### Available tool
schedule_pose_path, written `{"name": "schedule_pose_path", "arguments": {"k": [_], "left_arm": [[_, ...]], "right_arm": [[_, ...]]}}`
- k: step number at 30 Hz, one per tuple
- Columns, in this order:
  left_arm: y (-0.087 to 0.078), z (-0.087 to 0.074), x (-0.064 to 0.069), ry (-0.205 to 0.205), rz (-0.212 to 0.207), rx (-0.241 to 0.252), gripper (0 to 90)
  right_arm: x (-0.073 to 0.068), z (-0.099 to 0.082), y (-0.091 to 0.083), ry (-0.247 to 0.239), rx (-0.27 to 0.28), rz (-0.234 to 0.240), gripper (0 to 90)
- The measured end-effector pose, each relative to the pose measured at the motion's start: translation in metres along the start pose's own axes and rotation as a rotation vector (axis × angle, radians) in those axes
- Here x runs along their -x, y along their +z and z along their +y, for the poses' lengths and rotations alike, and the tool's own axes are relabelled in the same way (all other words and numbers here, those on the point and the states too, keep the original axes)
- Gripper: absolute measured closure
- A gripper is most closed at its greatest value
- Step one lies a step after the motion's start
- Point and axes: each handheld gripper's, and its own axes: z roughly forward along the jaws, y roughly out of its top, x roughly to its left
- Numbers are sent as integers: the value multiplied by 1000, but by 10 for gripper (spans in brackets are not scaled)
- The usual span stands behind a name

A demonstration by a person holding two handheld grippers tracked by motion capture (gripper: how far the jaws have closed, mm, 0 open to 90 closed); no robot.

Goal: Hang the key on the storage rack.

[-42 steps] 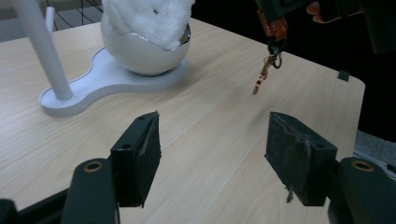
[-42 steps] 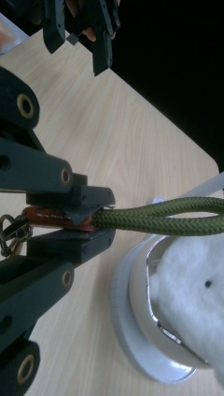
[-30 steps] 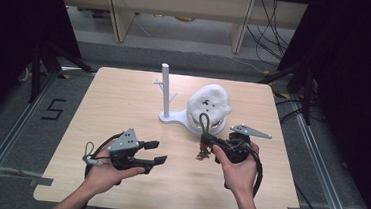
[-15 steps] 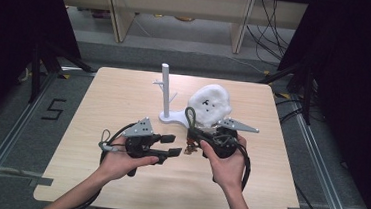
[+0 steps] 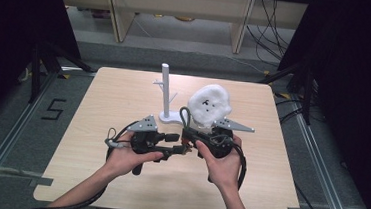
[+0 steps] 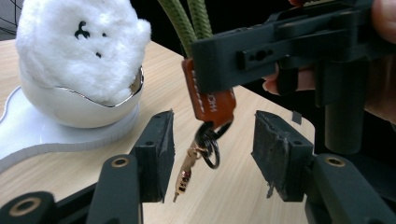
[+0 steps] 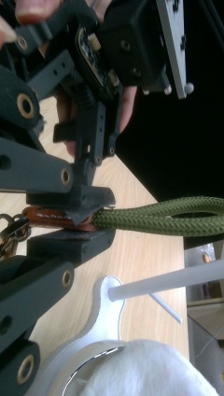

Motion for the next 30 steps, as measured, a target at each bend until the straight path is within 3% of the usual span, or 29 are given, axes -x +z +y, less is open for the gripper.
{"name": "schedule_pose_path", "arguments": {"k": [19, 26, 30], "left_arm": [[5, -3, -5, -42, -27, -5, 542], [3, -1, -4, -32, -51, -9, 676], [1, -1, -3, -42, -47, -22, 721]], "right_arm": [[-3, -2, 3, 6, 15, 52, 802], [-5, -2, 5, 6, 18, 68, 802], [-5, -3, 7, -23, 30, 65, 801]]}}
